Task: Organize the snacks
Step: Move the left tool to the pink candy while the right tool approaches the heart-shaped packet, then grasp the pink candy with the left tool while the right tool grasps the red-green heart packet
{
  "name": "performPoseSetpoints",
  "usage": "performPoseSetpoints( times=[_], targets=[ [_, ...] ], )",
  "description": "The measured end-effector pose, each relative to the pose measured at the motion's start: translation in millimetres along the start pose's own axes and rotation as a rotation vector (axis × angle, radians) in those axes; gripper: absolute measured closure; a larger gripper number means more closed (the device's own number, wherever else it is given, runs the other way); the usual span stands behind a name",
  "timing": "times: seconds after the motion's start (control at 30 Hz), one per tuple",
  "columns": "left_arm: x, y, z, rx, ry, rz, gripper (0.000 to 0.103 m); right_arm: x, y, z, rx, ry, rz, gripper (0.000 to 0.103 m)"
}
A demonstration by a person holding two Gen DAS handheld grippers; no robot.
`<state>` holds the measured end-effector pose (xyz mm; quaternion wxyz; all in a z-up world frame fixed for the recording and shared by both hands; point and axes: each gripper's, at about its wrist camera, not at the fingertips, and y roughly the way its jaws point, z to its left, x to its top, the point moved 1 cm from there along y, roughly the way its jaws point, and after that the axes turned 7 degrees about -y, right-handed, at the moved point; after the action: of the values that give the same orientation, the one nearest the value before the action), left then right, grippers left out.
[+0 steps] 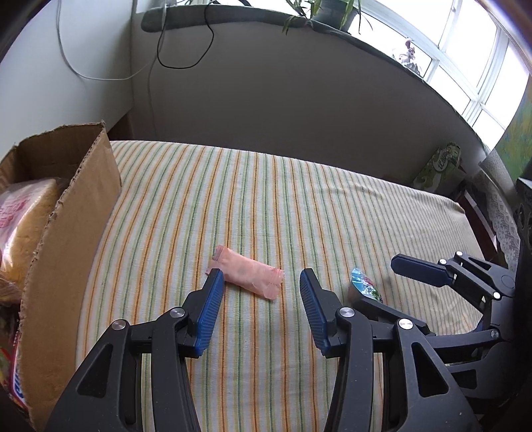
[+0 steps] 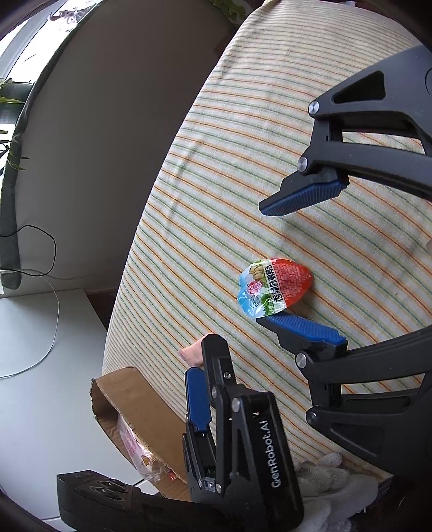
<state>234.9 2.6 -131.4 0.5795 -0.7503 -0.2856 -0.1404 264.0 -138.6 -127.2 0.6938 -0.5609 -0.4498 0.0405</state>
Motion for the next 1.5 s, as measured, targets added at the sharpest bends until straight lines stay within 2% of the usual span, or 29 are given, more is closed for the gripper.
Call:
performPoseSetpoints(
  times=[0.17, 0.33, 0.37, 0.4, 0.53, 0.57, 0.63, 0.73, 0.8, 0.97, 1.27, 1.5],
  targets=[
    [6.6, 7.2, 3.8, 0.007, -0.008, 0.013, 0.057, -2.3, -3.1, -2.9, 0.000, 0.011, -0.012, 0.042],
    [13.7, 17.9, -9.4, 0.050, 0.075, 0.014, 0.057, -6.2, -4.6, -7.6, 0.016, 0.022, -0.013, 0.042],
    [14.2, 20.2, -12.9, 0.063, 0.097, 0.012, 0.058, -6.9, -4.5, -8.5, 0.016, 0.024, -0.013, 0.042],
    [14.5, 21.6, -15.3, 0.076, 0.115, 0.009, 0.065, -7.0, -4.2, -9.5, 0.015, 0.027, -0.014, 0.041],
    [8.0, 22.1, -22.8, 0.113, 0.176, -0.010, 0.074, -6.3, 0.0, -10.3, 0.023, 0.029, -0.012, 0.042],
    [6.1, 21.6, -23.8, 0.120, 0.190, -0.016, 0.079, -6.4, 1.3, -9.7, 0.025, 0.027, -0.009, 0.043],
    [3.4, 20.2, -24.9, 0.121, 0.205, -0.016, 0.085, -5.5, 4.0, -6.6, 0.029, 0.016, -0.001, 0.051],
    [-1.8, 18.4, -26.8, 0.130, 0.237, -0.020, 0.087, -5.3, 3.9, -1.7, 0.019, -0.006, 0.000, 0.060],
    [-3.1, 17.6, -26.2, 0.123, 0.239, -0.019, 0.087, -4.4, 4.3, -1.9, 0.023, -0.004, 0.000, 0.069],
    [-8.3, 14.6, -28.3, 0.108, 0.238, -0.018, 0.089, -5.2, 2.3, -2.0, 0.027, 0.012, -0.012, 0.074],
    [-25.8, 2.7, -29.1, 0.082, 0.220, -0.033, 0.092, -9.8, -1.5, 0.2, 0.038, 0.029, -0.018, 0.077],
    [-24.1, -15.0, -17.1, 0.046, 0.191, -0.047, 0.096, -12.5, -15.3, -1.3, 0.033, 0.044, -0.051, 0.077]
  ],
)
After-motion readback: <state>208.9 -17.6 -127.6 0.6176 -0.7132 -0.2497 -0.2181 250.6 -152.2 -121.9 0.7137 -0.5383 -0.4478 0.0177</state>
